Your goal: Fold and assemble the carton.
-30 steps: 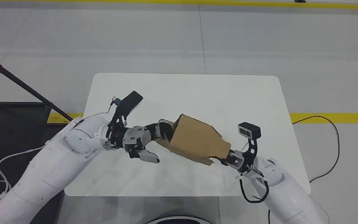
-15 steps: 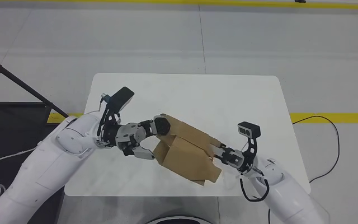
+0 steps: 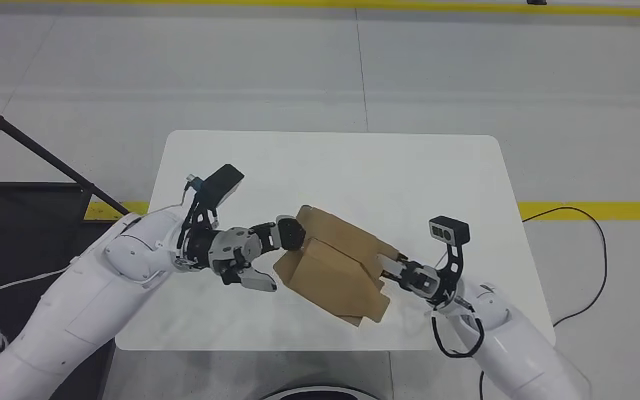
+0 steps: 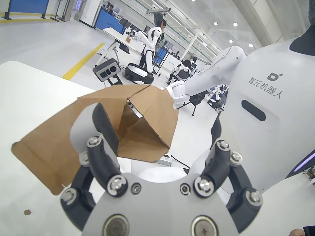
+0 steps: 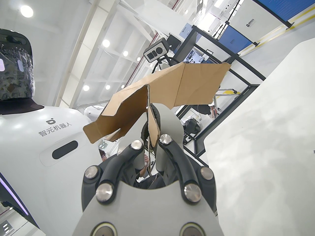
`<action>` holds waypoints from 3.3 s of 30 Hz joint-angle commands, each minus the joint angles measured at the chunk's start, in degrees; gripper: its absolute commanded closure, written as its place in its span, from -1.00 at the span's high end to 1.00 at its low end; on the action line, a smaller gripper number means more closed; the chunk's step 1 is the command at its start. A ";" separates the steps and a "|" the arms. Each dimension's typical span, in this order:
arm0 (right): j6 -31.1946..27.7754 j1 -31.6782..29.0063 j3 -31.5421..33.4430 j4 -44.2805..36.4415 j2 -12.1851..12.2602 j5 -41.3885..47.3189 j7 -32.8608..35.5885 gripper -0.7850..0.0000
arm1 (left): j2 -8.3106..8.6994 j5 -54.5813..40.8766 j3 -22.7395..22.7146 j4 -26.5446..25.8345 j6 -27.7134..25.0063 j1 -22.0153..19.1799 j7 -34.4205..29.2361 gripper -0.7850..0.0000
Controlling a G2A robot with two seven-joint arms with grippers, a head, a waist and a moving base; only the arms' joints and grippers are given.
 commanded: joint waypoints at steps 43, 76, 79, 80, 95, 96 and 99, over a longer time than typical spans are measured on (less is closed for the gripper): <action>0.00 -2.71 5.84 -0.62 -1.87 -0.70 0.00 -1.00 | 5.16 -3.96 13.87 3.71 0.00 -8.84 0.00 1.00; 0.00 -3.17 5.23 -3.05 -2.13 0.33 0.00 -1.00 | 2.43 -2.38 22.33 5.75 0.00 -14.86 0.00 1.00; 0.00 -3.11 5.12 -3.12 -2.10 0.31 0.00 -1.00 | 2.36 -2.86 23.50 5.84 0.00 -15.70 0.00 1.00; 0.00 -3.08 5.14 -3.16 -2.09 0.30 0.00 -1.00 | 2.34 -3.11 23.91 5.86 0.00 -15.95 0.00 1.00; 0.00 -3.20 5.20 -4.88 -1.95 -0.89 0.00 -1.00 | 1.81 -12.17 31.37 6.23 0.00 -20.53 0.00 1.00; 0.00 -3.24 5.24 -5.05 -1.93 -1.03 0.00 -1.00 | 1.78 -12.92 31.60 6.50 0.00 -20.74 0.00 1.00; 0.00 -3.34 5.31 -5.17 -1.86 -1.66 0.00 -1.00 | 1.69 -14.79 31.73 7.52 0.00 -21.16 0.00 1.00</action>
